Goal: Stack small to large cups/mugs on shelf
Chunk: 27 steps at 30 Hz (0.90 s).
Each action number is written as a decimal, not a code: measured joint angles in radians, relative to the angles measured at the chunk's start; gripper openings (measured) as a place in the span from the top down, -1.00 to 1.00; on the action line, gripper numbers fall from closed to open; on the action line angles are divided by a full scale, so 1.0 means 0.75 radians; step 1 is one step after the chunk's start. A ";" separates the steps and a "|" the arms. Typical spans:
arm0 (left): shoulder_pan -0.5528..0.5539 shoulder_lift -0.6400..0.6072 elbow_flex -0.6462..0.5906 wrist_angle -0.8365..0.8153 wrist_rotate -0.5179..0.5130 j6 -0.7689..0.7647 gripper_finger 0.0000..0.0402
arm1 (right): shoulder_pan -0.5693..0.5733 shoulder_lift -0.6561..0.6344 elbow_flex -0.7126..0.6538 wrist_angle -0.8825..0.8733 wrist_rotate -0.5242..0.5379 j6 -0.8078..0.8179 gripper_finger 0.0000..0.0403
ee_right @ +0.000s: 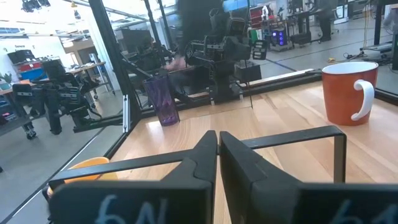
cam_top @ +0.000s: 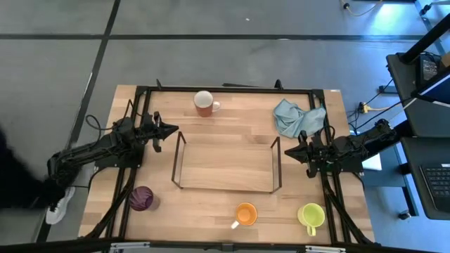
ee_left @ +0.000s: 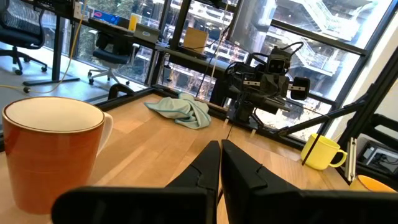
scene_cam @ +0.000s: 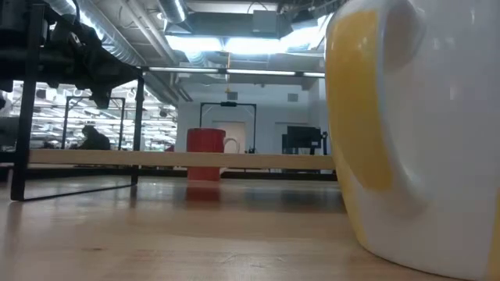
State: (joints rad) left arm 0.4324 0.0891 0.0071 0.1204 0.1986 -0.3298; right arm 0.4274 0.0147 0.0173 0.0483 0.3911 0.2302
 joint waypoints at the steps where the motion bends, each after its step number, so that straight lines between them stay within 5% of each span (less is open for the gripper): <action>1: 0.000 0.000 0.000 0.000 0.000 0.000 0.96 | 0.000 0.000 0.000 0.000 0.000 0.000 0.90; 23: 0.000 0.000 0.000 0.000 0.000 0.000 0.96 | 0.000 0.000 0.000 0.001 0.007 0.001 0.90; 27: 0.001 0.000 0.000 0.000 0.000 0.000 0.96 | 0.000 0.001 -0.002 0.143 0.014 0.223 0.90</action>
State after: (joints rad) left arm 0.4328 0.0895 0.0074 0.1207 0.1986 -0.3295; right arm 0.4274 0.0151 0.0158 0.1552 0.4016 0.3978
